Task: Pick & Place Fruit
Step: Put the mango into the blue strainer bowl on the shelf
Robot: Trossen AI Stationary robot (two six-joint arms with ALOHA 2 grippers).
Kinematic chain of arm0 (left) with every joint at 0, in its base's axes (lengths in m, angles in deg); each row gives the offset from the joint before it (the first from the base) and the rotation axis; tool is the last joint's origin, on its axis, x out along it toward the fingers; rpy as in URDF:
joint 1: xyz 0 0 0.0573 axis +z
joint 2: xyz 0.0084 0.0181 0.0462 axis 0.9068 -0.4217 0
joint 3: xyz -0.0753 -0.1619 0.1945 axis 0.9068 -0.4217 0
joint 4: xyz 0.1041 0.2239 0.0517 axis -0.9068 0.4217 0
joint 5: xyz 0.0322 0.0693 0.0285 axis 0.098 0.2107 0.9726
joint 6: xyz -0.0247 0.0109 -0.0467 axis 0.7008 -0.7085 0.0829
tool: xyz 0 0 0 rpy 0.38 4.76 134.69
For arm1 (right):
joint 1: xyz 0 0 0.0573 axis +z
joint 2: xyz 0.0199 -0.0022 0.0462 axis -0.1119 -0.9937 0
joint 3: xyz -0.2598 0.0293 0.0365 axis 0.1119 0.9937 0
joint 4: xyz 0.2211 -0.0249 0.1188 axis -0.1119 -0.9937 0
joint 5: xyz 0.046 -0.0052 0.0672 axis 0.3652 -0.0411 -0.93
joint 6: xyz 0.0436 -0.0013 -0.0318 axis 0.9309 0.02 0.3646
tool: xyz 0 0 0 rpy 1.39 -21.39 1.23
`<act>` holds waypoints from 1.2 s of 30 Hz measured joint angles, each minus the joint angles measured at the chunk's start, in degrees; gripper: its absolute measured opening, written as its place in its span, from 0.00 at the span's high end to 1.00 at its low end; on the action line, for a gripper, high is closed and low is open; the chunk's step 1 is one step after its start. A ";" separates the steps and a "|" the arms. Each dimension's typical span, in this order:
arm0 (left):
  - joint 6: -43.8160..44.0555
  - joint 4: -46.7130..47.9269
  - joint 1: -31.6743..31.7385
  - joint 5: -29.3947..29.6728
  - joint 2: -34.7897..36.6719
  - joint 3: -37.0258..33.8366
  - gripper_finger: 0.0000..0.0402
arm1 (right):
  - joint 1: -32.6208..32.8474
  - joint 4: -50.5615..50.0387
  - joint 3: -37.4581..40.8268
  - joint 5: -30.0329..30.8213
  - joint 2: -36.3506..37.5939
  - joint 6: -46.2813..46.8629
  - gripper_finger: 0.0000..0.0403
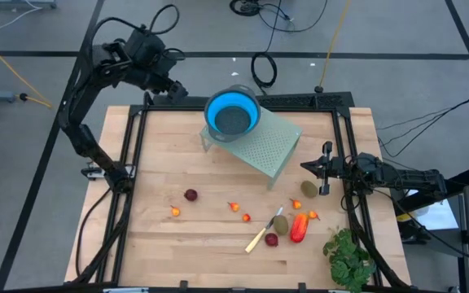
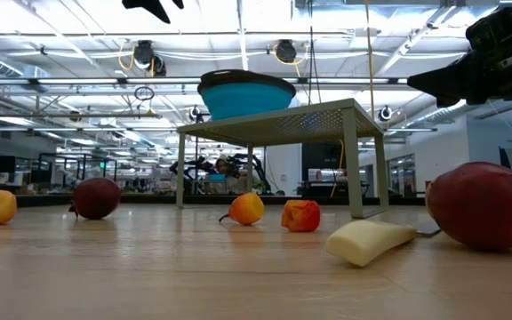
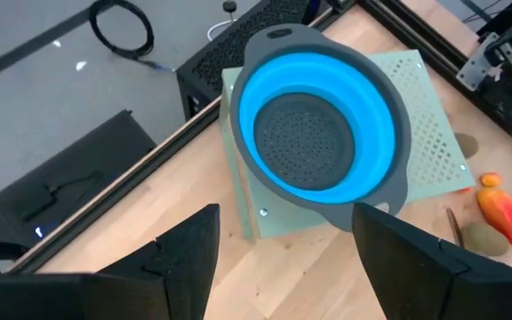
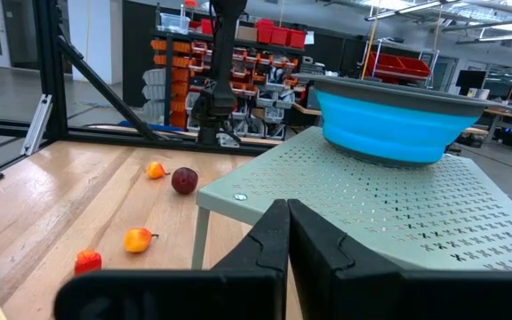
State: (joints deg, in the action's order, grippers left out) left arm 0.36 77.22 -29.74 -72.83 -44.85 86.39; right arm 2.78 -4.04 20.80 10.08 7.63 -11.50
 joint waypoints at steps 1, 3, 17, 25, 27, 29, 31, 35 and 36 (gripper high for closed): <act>0.00 -0.39 -0.21 0.11 -0.02 0.00 0.36 | -0.01 0.01 -0.01 0.00 0.01 0.00 1.00; -0.15 -0.83 -0.26 0.13 -0.09 0.00 0.36 | -0.01 0.00 0.00 0.00 0.00 0.00 1.00; -1.48 -3.41 -4.71 2.74 -0.11 0.00 0.36 | 0.00 0.00 0.00 -0.01 0.00 0.00 1.00; -2.38 -8.78 -9.19 2.82 -0.11 -0.02 0.36 | 0.00 0.00 0.00 -0.02 0.00 0.00 1.00; -2.38 -9.41 -10.23 3.07 -0.11 -0.02 0.36 | -0.01 0.02 -0.01 -0.02 0.00 0.00 1.00; -2.36 -9.47 -11.43 4.54 -0.11 -0.02 0.36 | -0.01 0.01 0.00 -0.01 0.02 0.00 1.00; -2.36 -9.47 -12.56 5.85 -0.11 -0.02 0.36 | 0.00 0.02 -0.02 -0.02 0.01 0.00 1.00; -2.36 -9.53 -14.69 6.84 -0.11 -0.02 0.36 | -0.02 0.02 0.00 -0.02 0.00 1.26 1.00; -2.38 -9.53 -15.13 6.86 -0.11 -0.02 0.36 | 0.00 0.02 -0.01 -0.02 0.01 2.16 1.00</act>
State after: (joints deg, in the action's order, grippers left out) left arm -2.03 67.69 -44.86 -65.96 -44.96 86.37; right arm 2.78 -4.02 20.79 10.06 7.64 -9.34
